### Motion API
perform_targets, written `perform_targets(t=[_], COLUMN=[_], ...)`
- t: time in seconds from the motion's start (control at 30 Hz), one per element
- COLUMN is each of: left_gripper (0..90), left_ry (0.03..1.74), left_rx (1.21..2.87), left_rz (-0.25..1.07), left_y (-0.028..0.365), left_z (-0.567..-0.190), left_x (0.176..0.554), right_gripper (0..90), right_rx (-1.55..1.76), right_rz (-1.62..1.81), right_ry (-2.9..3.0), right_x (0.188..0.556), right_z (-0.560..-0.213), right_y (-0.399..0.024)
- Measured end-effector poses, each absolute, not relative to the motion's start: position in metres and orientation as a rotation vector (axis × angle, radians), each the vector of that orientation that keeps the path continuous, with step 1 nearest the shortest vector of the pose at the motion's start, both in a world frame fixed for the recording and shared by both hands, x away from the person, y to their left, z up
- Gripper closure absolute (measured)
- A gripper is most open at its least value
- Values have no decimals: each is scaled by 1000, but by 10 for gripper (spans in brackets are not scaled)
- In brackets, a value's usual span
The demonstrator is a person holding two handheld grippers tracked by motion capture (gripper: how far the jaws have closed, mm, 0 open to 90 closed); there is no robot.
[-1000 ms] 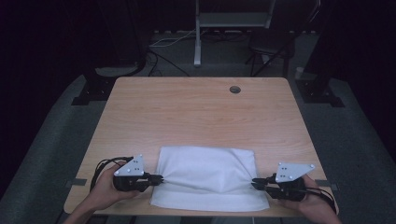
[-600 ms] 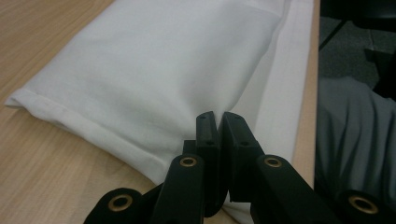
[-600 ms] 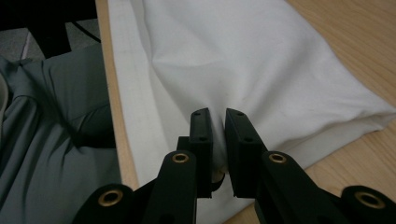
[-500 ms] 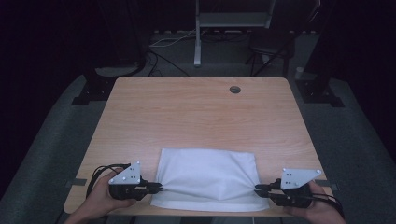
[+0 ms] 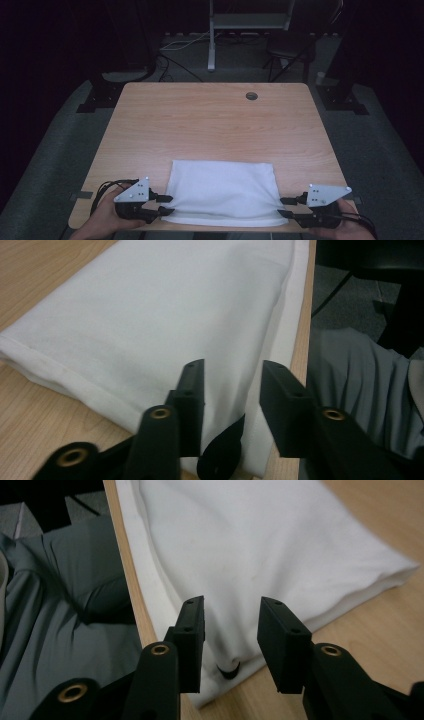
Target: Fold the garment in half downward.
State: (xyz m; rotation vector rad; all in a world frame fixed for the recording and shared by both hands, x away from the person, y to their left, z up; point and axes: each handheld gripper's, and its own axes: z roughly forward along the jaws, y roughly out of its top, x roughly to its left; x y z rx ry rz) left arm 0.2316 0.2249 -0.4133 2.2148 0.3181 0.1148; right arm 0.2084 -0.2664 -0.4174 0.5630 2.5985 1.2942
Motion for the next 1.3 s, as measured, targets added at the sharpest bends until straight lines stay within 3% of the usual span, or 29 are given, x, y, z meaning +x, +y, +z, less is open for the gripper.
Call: perform_targets(t=[0.17, 0.27, 0.37, 0.47, 0.7, 1.3], left_gripper=[573, 660, 808, 875, 889, 856], left_ry=[290, 292, 306, 341, 324, 297], left_rx=[2257, 2284, 2302, 2317, 2320, 2282], left_rz=[107, 103, 78, 53, 70, -19], left_y=[217, 214, 214, 214, 214, 221], left_z=[-418, -422, -424, -425, -423, -424], left_x=[231, 232, 235, 236, 231, 222], right_gripper=[590, 614, 700, 780, 820, 782], right_rx=[553, 574, 575, 572, 548, 543], right_rz=[1247, 1203, 1210, 1214, 1224, 1249], right_ry=[2623, 2658, 2671, 2669, 2668, 2708], right_x=[207, 209, 209, 209, 206, 200], right_z=[-422, -431, -435, -435, -432, -433], right_y=[-260, -258, -257, -259, -260, -263])
